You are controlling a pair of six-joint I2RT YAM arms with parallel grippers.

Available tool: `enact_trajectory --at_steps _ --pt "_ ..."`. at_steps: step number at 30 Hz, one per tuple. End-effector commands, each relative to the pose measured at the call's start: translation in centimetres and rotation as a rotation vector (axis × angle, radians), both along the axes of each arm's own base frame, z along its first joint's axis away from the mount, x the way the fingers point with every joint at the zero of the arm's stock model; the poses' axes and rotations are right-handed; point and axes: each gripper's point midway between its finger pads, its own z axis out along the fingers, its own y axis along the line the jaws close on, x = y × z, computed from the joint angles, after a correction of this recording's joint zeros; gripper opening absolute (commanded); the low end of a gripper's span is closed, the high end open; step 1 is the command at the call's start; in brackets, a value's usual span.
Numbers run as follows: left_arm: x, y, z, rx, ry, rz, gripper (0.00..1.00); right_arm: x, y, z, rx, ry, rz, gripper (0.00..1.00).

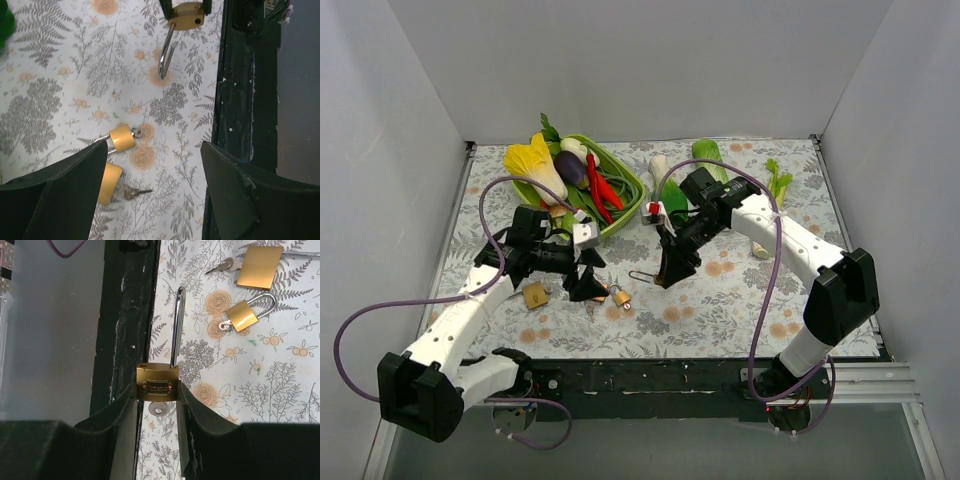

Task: Lock with the key
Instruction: Pick up the lock from the center of the board.

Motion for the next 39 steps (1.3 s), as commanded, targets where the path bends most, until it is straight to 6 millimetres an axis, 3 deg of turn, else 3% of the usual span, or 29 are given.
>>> enact_trajectory --at_steps 1,9,14,19,25,30,31,32,33,34,35,39 --pt "0.3 -3.1 1.8 -0.068 -0.086 -0.052 0.73 -1.9 0.1 2.2 0.072 0.058 0.017 0.01" --pt "-0.6 -6.8 2.1 -0.092 -0.1 -0.116 0.59 -2.9 0.1 3.1 0.107 0.062 0.052 0.01" --pt "-1.2 -7.5 1.1 -0.077 -0.07 -0.142 0.52 -3.2 0.0 3.4 0.113 0.052 0.067 0.01" --pt "-1.6 -7.9 1.0 -0.077 -0.059 -0.157 0.36 -3.4 0.1 3.3 0.107 0.014 0.091 0.01" --pt "-1.8 -8.0 1.1 -0.08 -0.058 -0.163 0.29 -3.5 0.2 3.1 0.103 0.02 0.095 0.01" --pt "-2.0 -8.0 1.1 -0.081 -0.044 -0.16 0.0 -3.6 0.3 3.5 0.117 0.021 0.097 0.01" --pt "-1.9 -8.0 1.3 -0.082 -0.04 -0.152 0.0 -3.4 0.4 3.5 0.118 0.019 0.094 0.06" --pt "-1.9 -8.0 1.6 -0.086 -0.031 -0.14 0.0 -3.3 0.4 3.8 0.119 0.018 0.086 0.39" --pt "-2.0 -8.0 1.6 -0.087 -0.02 -0.136 0.0 -3.2 0.3 4.1 0.126 0.011 0.081 0.57" --pt "-2.1 -8.0 1.8 -0.091 -0.015 -0.131 0.0 -2.6 0.1 4.4 0.138 0.008 0.06 0.86" --pt "-2.3 -7.9 2.3 -0.1 0.0 -0.12 0.0 -2.1 -0.1 4.9 0.155 -0.002 0.044 0.93" --pt "-2.9 -7.9 3.5 -0.128 0.059 -0.103 0.0 1.1 -2.0 6.9 0.228 -0.042 -0.07 0.96"
